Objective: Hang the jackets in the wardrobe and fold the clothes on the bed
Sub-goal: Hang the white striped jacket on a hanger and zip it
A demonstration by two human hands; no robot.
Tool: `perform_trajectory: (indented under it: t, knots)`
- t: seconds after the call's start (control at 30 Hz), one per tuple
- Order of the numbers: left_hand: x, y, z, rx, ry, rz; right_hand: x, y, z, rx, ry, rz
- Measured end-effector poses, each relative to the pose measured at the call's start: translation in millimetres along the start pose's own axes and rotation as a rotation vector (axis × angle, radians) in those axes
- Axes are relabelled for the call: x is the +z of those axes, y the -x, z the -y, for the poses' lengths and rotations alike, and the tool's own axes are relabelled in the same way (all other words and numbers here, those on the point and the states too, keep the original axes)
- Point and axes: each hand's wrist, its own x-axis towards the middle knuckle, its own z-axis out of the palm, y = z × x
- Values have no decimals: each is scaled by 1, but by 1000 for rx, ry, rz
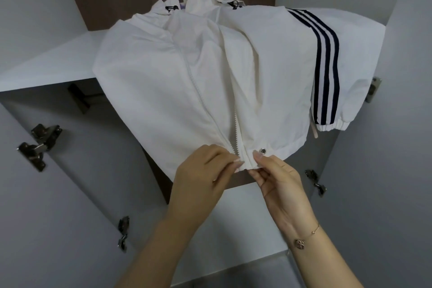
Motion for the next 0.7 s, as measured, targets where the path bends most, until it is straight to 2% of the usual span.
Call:
perform_trajectory:
  t: [0.1, 0.23, 0.3, 0.4, 0.47, 0.53, 0.63, 0.7]
  knots:
    - [-3, -13, -4, -195, 166, -37, 0, 3, -1, -79, 116, 26]
    - [-9, -41, 4, -396, 230, -136, 0, 4, 0, -155, 271, 79]
    - [-13, -55, 10, -456, 262, -124, -3, 5, -2, -166, 288, 70]
    - [-15, -64, 9, -424, 312, -17, -5, 6, -3, -144, 256, 33]
    - [-15, -67, 6, -419, 345, 8, -1, 3, -2, -103, 251, 73]
    - [-16, -68, 5, -425, 366, 6, 11, 0, -3, -104, 223, 98]
    - [-17, -72, 4, -372, 321, 0, 24, -3, -7, -198, 170, 38]
    - [-21, -81, 9, -341, 271, -74, 23, -3, -11, -218, 160, 10]
